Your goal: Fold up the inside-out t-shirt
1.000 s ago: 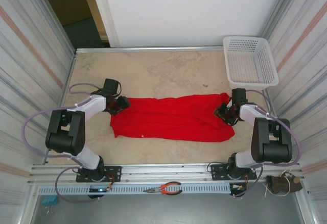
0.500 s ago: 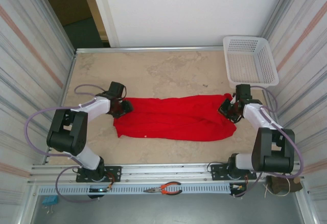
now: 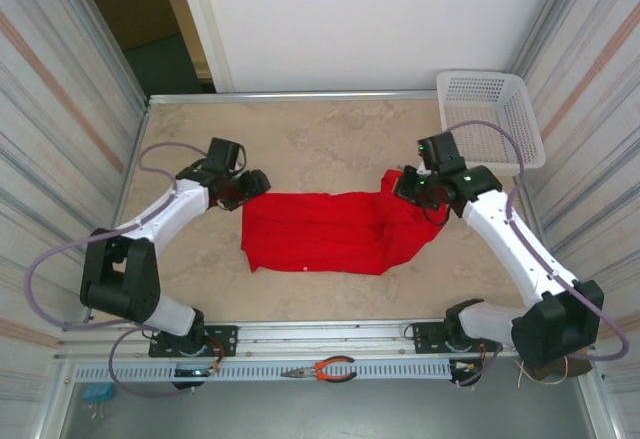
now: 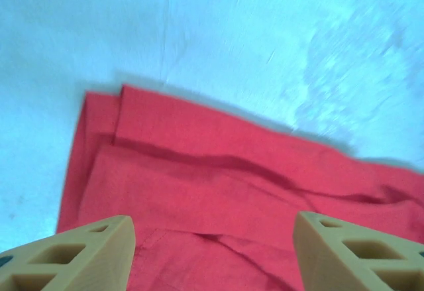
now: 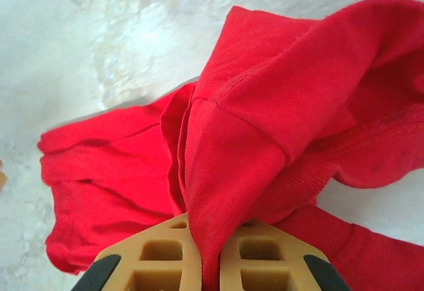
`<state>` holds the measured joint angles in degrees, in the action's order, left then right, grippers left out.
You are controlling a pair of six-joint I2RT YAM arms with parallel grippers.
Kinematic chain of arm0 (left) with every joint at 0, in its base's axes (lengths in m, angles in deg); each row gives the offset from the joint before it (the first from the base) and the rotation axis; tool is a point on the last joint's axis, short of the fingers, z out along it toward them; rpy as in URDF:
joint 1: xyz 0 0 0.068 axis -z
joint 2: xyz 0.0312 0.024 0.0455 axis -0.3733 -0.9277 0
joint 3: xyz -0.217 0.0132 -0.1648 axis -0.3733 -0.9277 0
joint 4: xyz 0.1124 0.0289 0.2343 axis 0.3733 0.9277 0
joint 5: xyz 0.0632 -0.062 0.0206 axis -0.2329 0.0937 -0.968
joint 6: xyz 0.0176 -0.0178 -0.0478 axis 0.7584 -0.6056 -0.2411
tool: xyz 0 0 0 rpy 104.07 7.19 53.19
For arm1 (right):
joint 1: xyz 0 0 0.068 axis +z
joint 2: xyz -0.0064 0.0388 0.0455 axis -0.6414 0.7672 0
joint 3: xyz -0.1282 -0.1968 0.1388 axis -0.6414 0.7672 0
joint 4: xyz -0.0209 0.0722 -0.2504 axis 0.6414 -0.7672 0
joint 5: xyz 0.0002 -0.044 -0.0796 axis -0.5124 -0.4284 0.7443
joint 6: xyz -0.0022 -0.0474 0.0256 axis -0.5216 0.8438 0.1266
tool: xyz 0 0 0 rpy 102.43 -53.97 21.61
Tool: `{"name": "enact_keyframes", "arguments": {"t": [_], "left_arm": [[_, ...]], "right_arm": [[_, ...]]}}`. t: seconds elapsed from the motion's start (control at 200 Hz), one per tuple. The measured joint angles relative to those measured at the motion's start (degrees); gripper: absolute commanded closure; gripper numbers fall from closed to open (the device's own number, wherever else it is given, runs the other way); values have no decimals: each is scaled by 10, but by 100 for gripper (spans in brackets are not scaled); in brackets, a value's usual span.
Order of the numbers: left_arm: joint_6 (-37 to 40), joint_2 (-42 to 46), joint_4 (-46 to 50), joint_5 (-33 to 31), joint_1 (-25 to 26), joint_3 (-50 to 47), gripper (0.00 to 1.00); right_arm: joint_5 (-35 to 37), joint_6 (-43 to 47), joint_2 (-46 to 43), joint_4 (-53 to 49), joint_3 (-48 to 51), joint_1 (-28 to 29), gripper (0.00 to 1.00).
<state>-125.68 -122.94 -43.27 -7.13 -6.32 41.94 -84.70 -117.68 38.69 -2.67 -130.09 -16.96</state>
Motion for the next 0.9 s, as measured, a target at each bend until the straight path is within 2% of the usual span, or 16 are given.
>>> {"name": "enact_keyframes", "arguments": {"t": [0.306, 0.571, 0.616, 0.636, 0.661, 0.691, 0.787, 0.902], "left_arm": [[29, 4, 16, 66, -118, 7, 35], [46, -20, 15, 99, -174, 15, 35], [48, -24, 15, 103, -179, 16, 35], [48, -26, 15, 105, -182, 17, 35], [49, -29, 15, 107, -185, 19, 35], [50, -31, 15, 110, -189, 20, 35], [56, -37, 16, 118, -205, 27, 35], [64, -38, 17, 126, -224, 43, 35]], "right_arm": [[103, -69, 160, -30, -164, 217, 100], [144, -136, 355, -24, -311, 332, 100], [144, -144, 389, -17, -334, 343, 74], [137, -147, 408, -11, -347, 348, 59], [131, -148, 428, -4, -362, 352, 47], [119, -148, 455, 0, -384, 357, 38], [89, -137, 528, 8, -464, 370, 23], [73, -109, 529, 10, -481, 379, 18]]}}
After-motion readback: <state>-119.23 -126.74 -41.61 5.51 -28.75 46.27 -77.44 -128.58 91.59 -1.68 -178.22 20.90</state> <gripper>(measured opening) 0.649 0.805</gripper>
